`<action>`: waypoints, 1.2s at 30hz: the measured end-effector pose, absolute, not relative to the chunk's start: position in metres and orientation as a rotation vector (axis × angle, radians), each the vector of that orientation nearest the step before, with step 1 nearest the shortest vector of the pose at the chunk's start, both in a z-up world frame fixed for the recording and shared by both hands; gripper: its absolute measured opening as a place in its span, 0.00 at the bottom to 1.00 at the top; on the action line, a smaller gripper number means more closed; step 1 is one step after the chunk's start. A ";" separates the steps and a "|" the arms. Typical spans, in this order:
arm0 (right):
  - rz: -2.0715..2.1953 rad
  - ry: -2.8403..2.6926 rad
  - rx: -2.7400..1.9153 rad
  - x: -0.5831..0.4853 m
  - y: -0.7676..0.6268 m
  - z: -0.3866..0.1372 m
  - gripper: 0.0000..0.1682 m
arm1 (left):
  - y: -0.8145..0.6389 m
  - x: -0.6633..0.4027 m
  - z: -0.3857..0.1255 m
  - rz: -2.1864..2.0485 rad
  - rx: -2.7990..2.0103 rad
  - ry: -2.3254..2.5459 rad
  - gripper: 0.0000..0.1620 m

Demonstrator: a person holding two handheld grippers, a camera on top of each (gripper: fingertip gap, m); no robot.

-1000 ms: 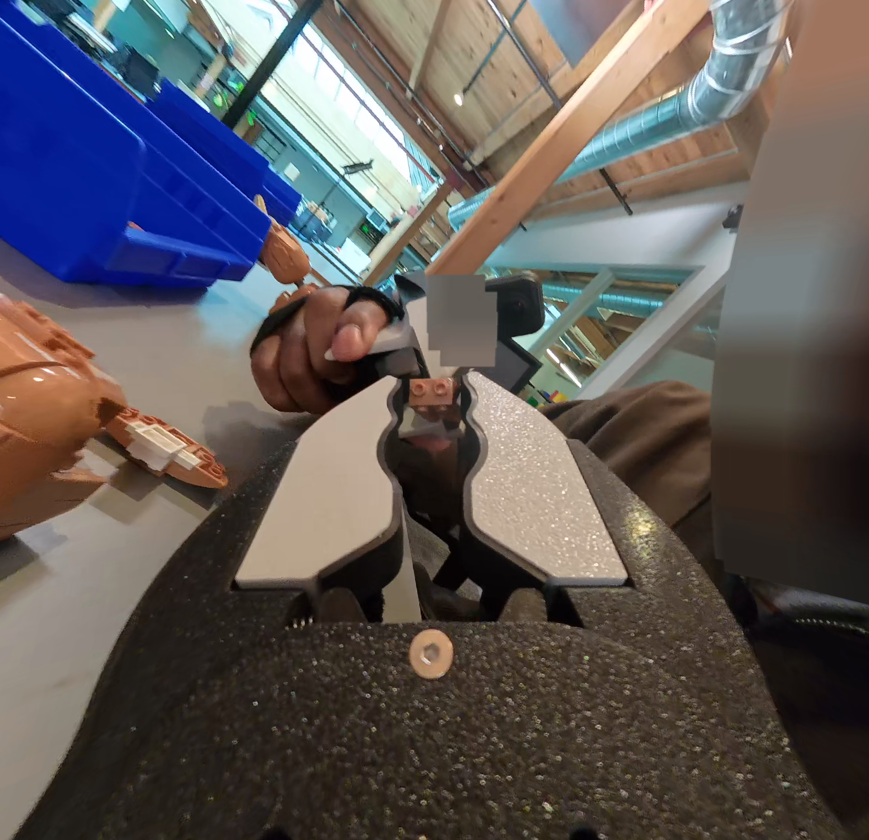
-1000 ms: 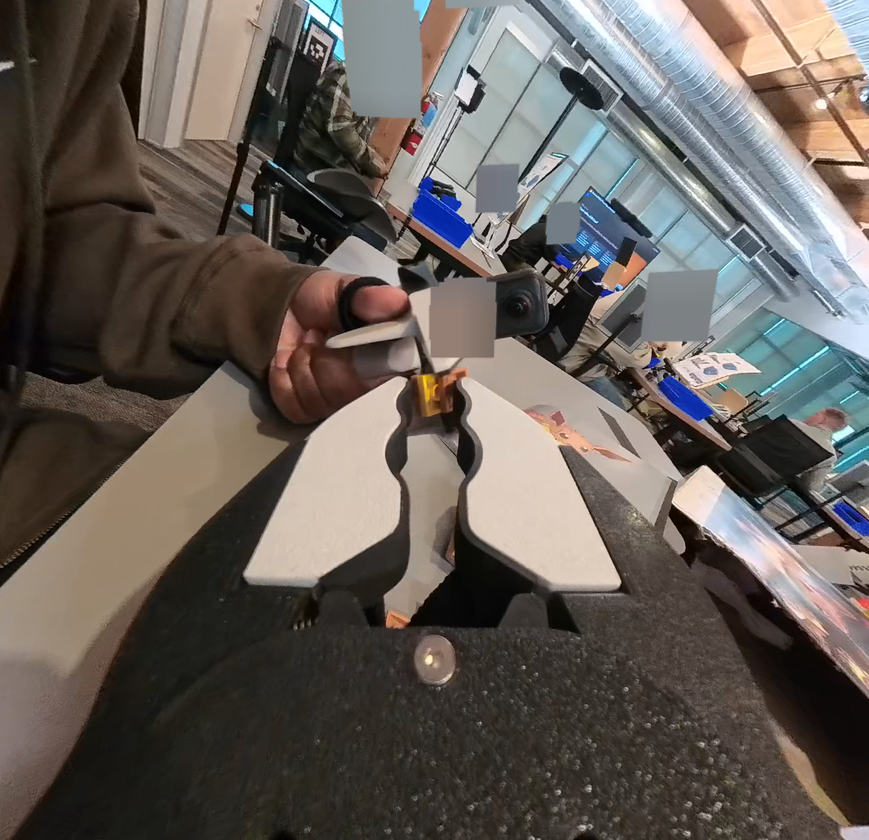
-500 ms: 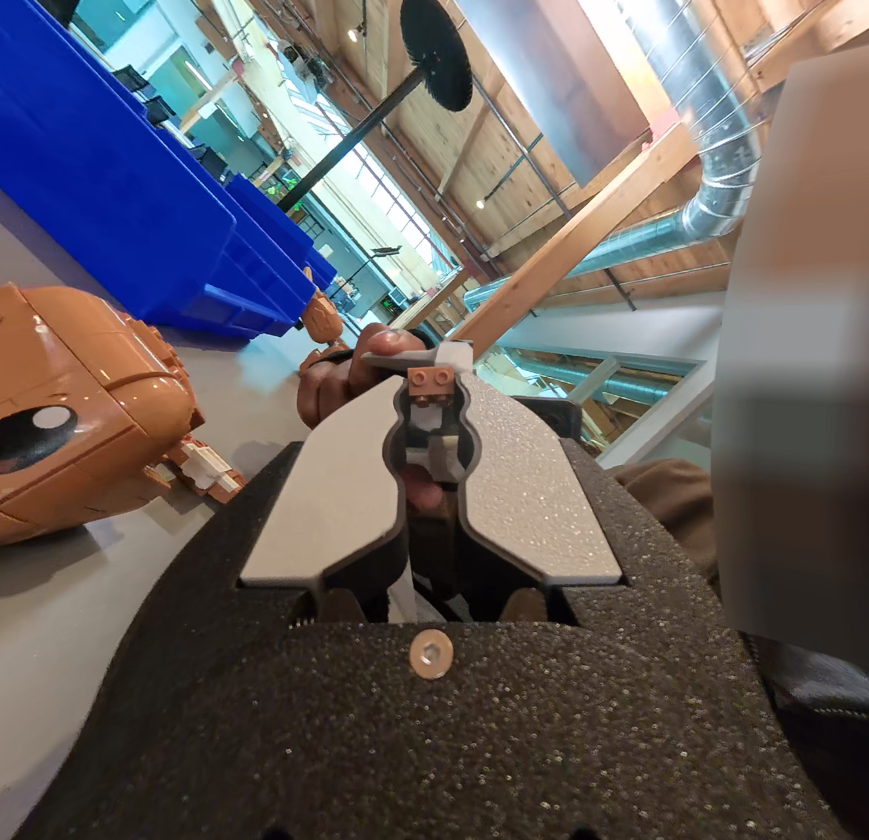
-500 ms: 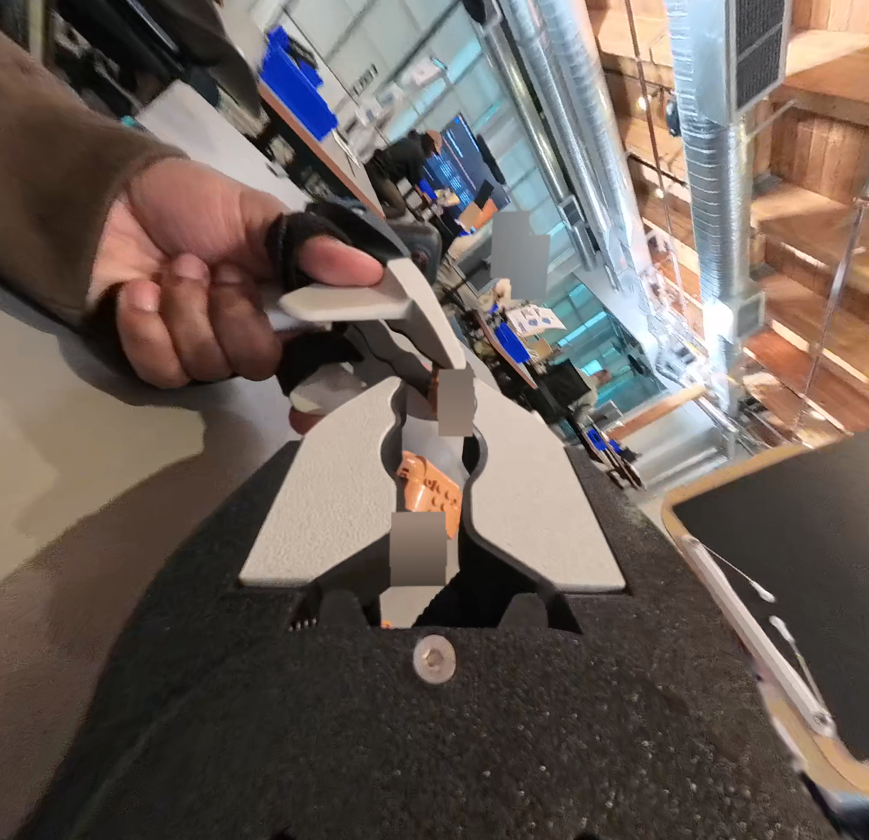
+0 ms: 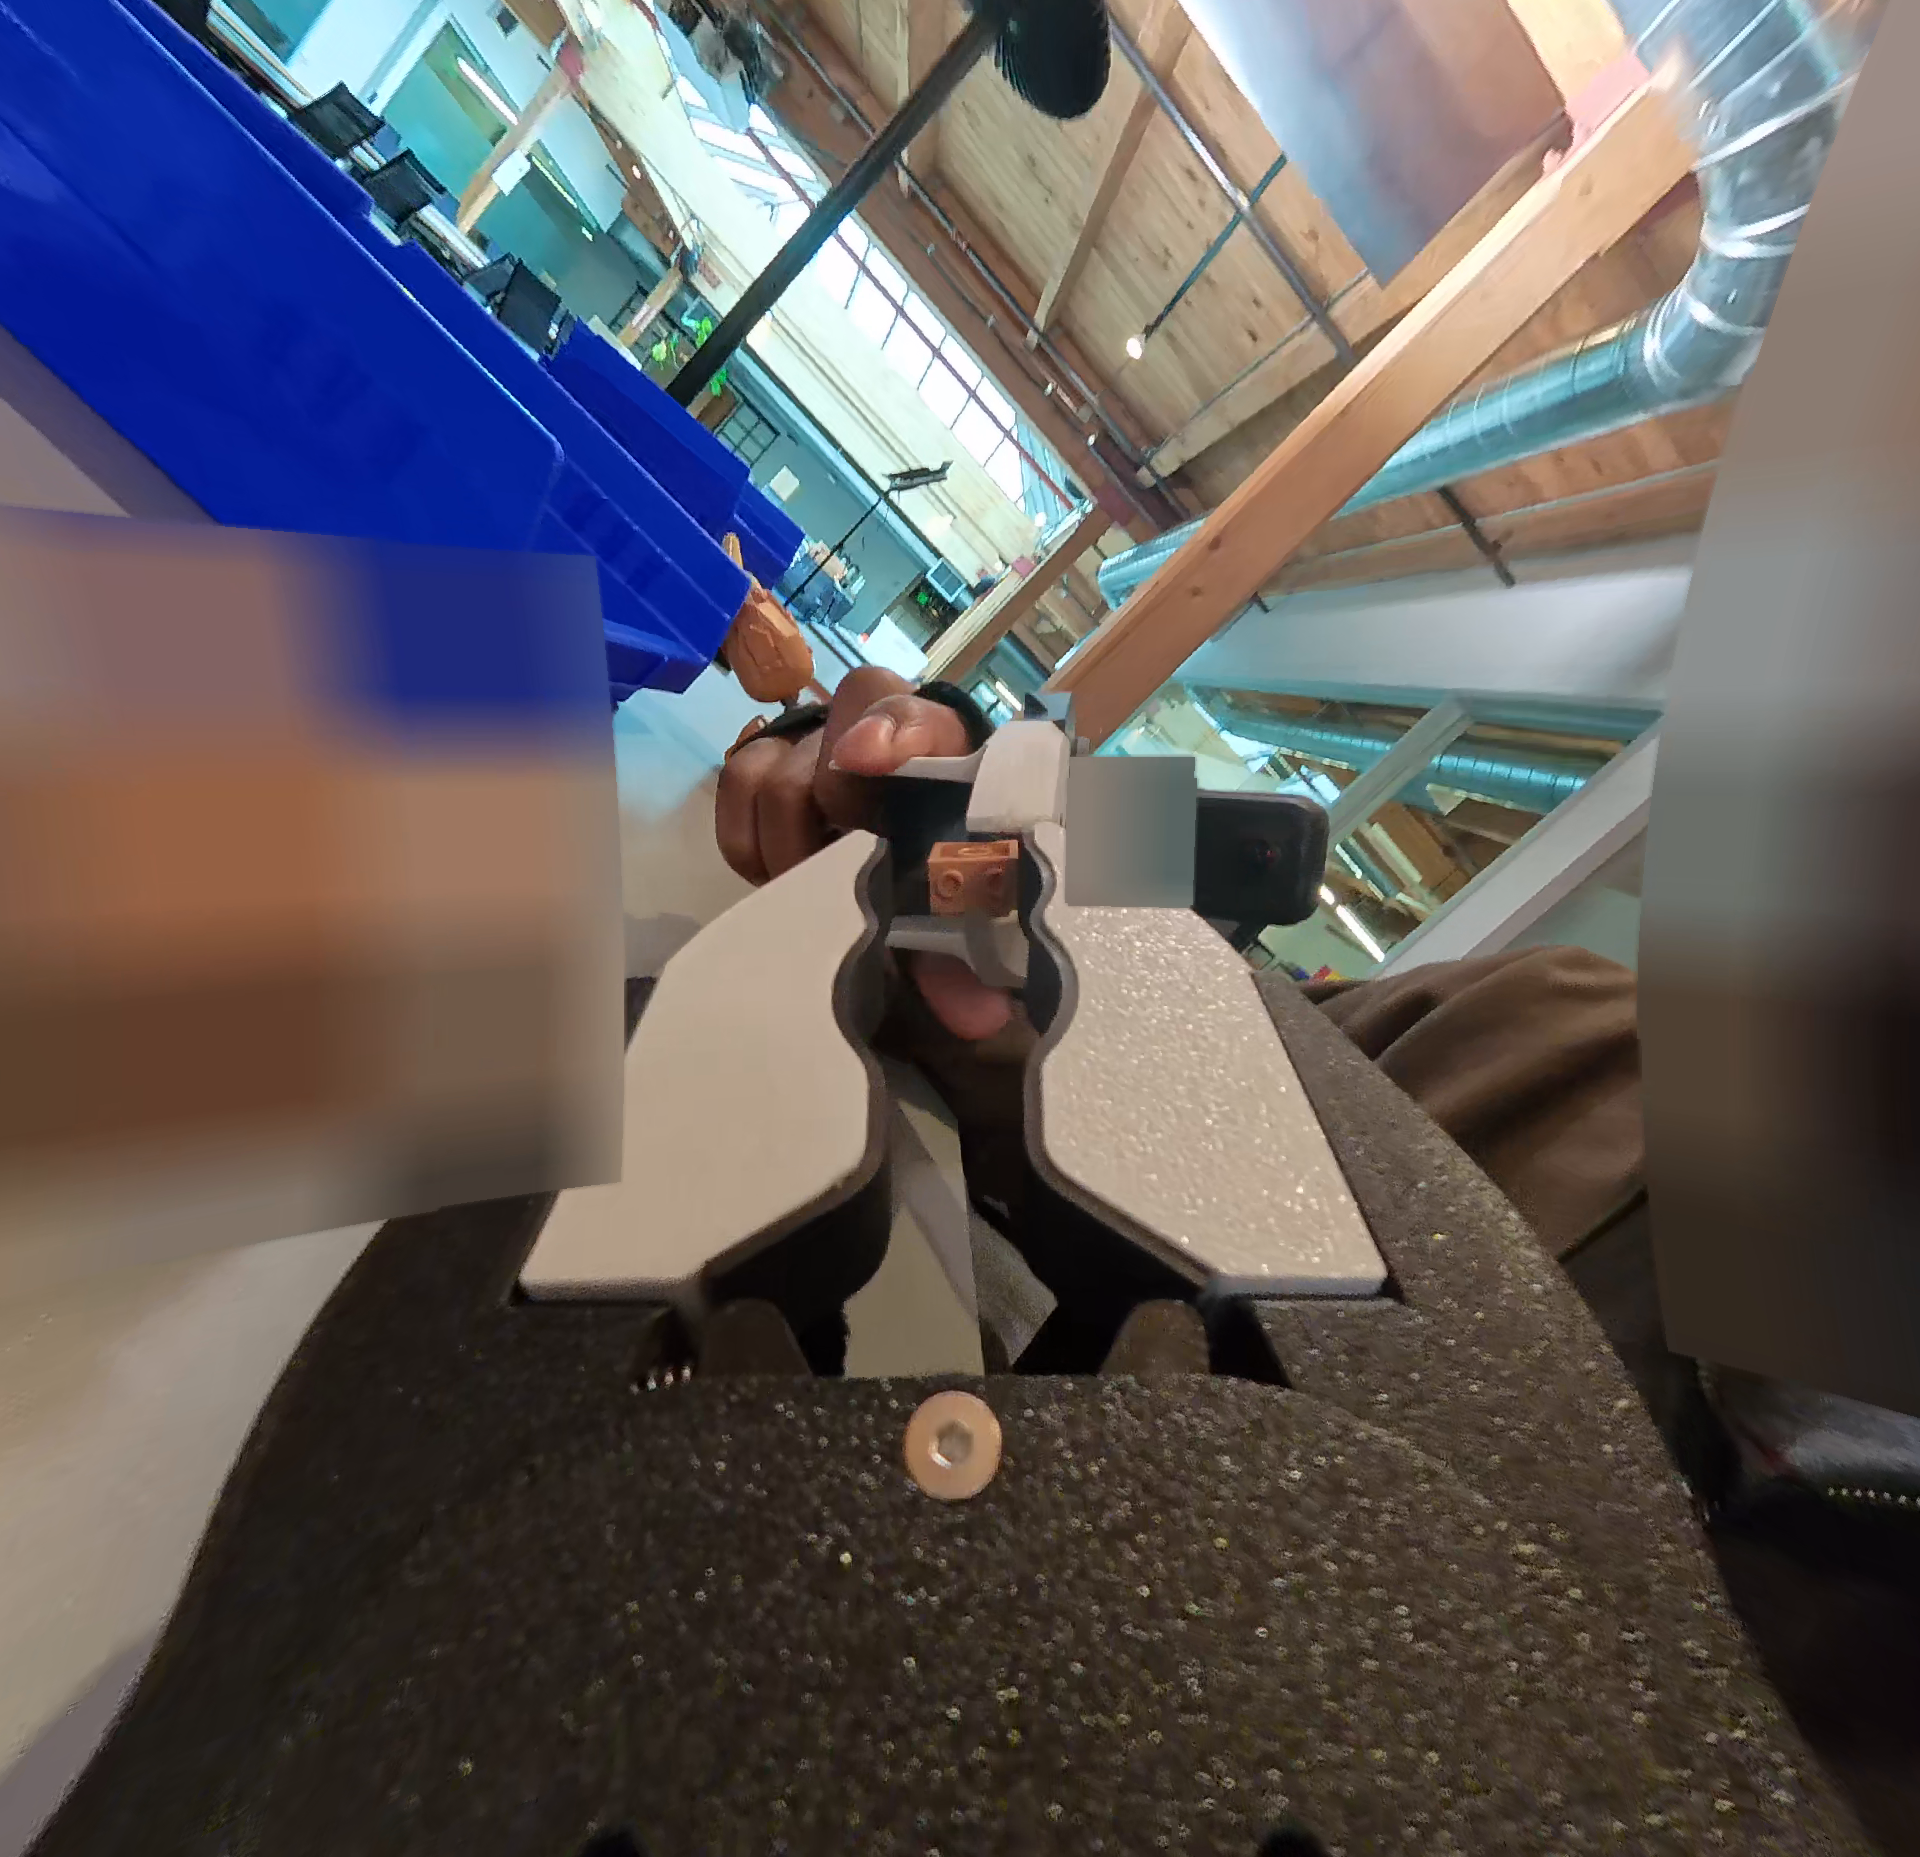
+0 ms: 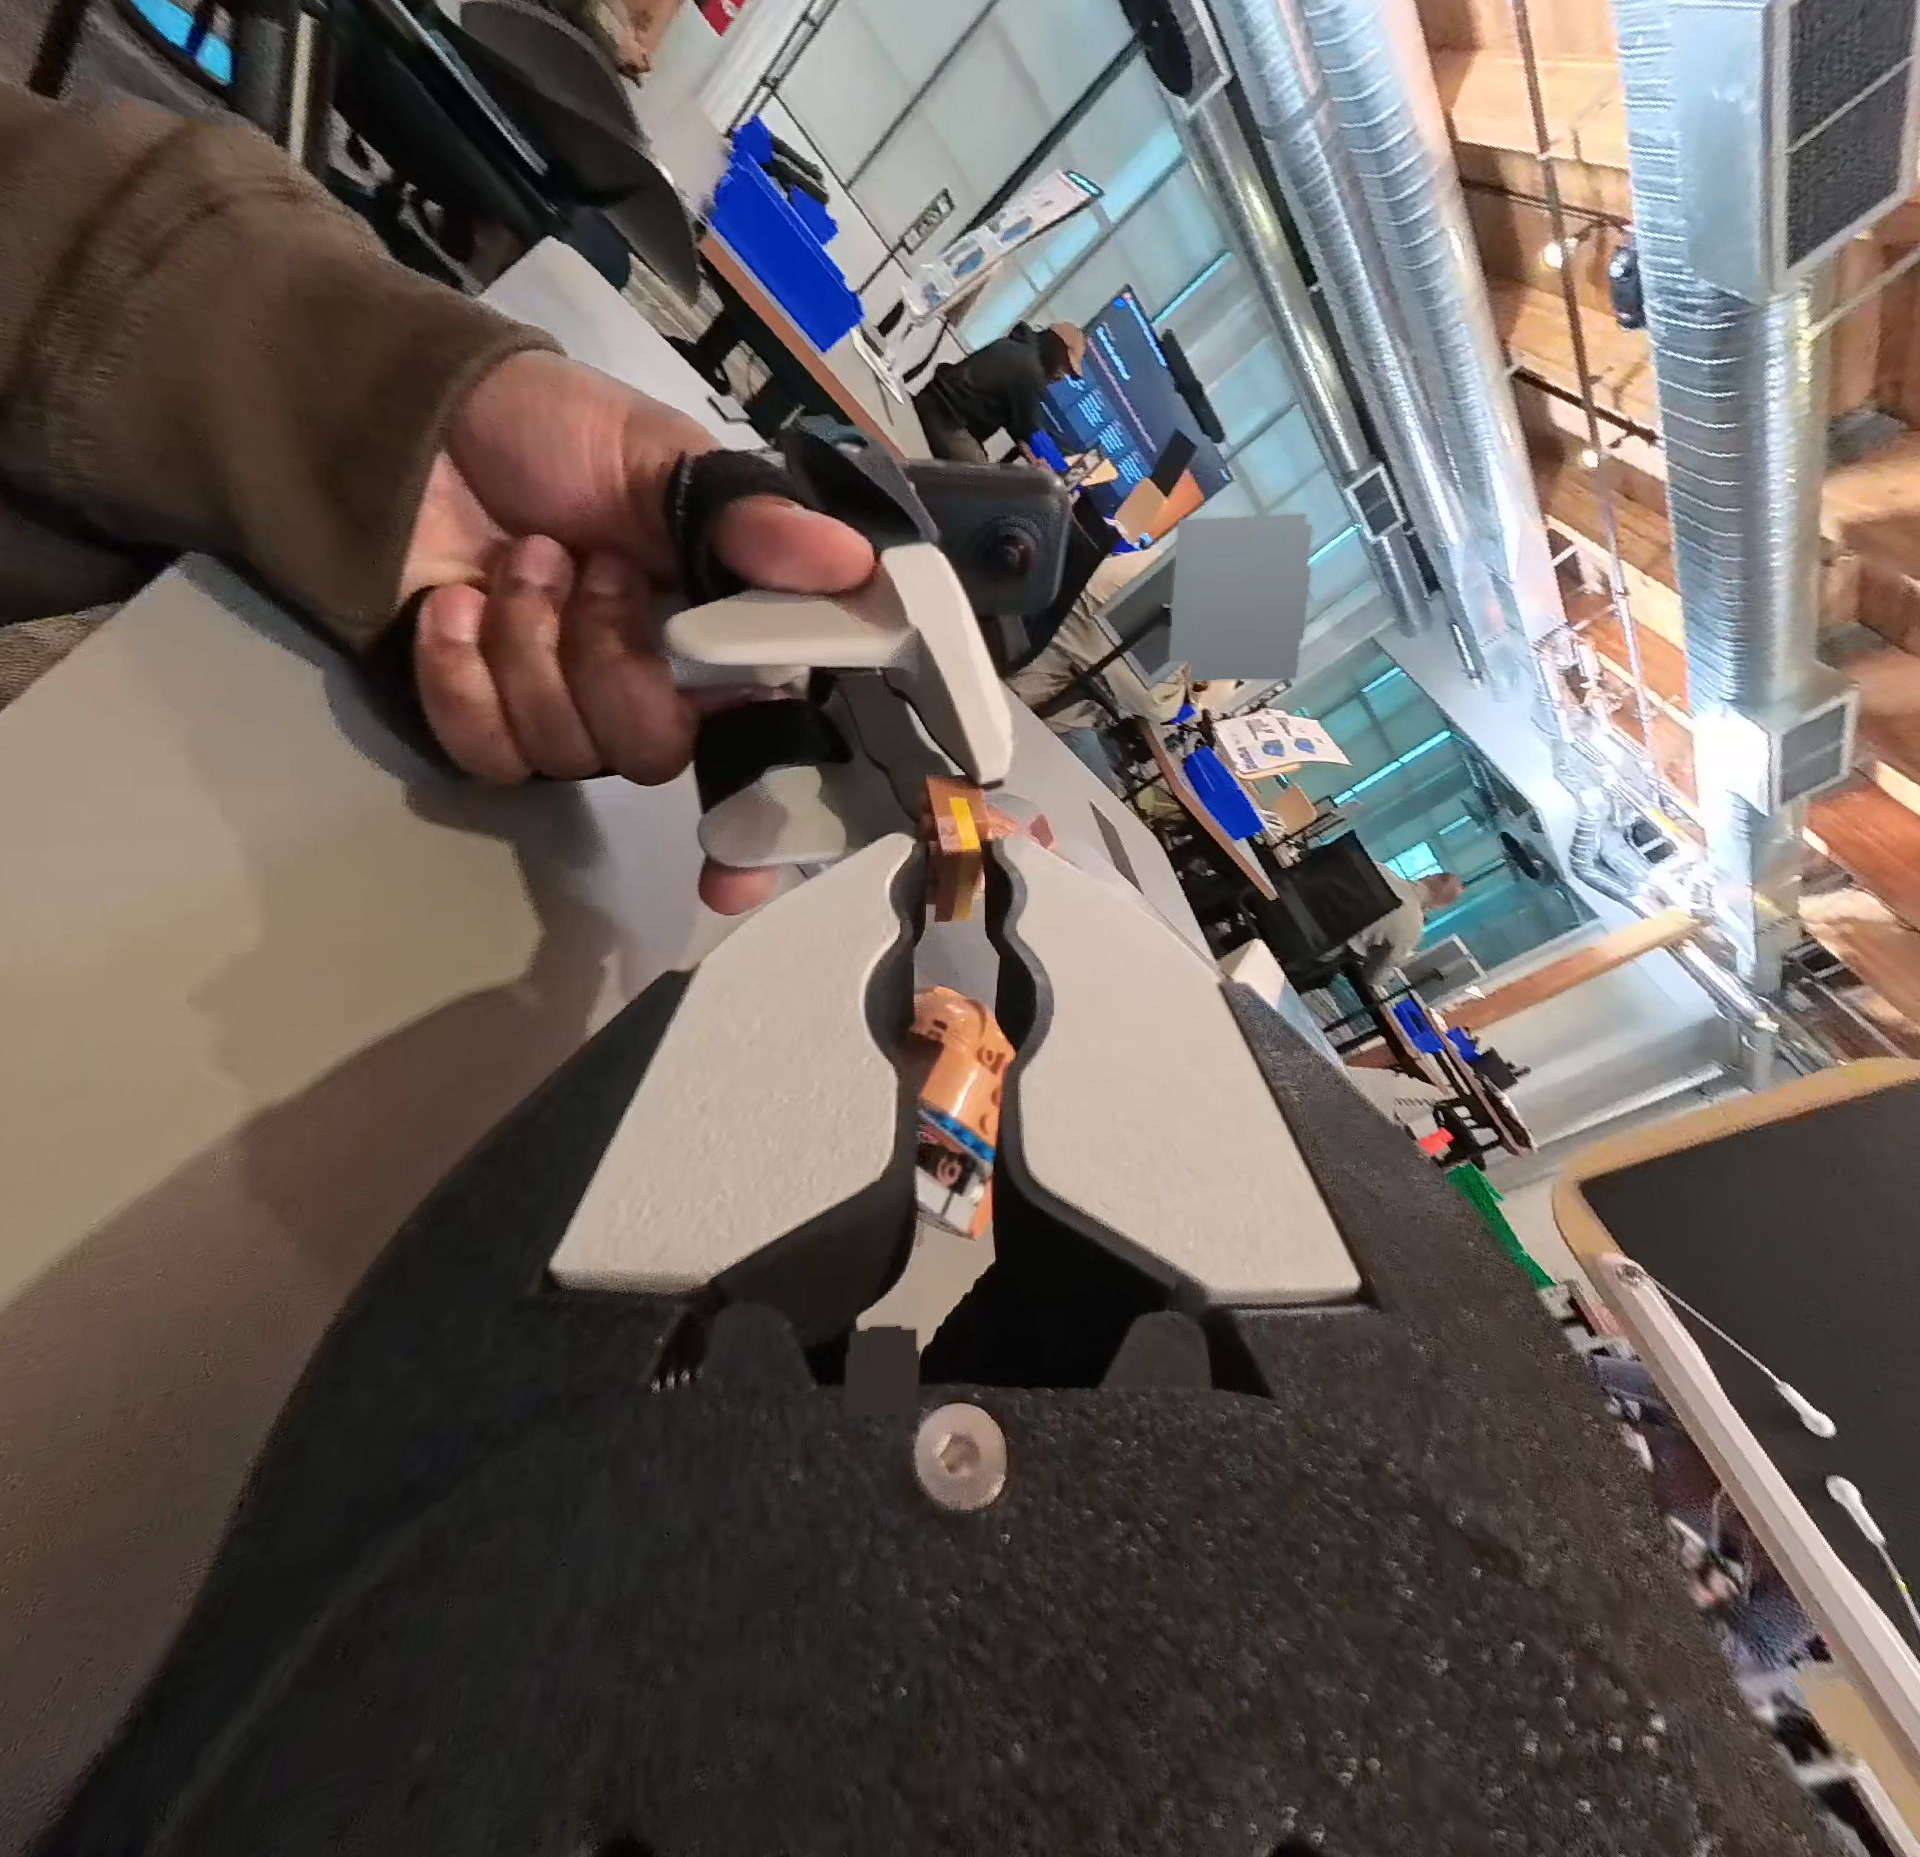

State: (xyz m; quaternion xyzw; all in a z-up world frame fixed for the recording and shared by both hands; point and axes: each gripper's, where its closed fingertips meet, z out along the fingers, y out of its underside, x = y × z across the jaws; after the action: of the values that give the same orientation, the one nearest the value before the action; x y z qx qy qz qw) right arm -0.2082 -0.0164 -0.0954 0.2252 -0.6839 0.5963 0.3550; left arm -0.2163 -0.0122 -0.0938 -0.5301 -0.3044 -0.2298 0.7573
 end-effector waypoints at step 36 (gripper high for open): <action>1.034 -1.710 0.544 -0.238 -0.021 -0.119 0.08 | -0.012 -0.228 -0.112 0.068 -1.485 -0.626 0.10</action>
State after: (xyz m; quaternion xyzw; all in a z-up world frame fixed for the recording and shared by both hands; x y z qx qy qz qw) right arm -0.2383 -0.0209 -0.1190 0.2258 -0.7101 0.4296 0.5102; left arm -0.2276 -0.0116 -0.1123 -0.6646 -0.2802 0.0303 0.6920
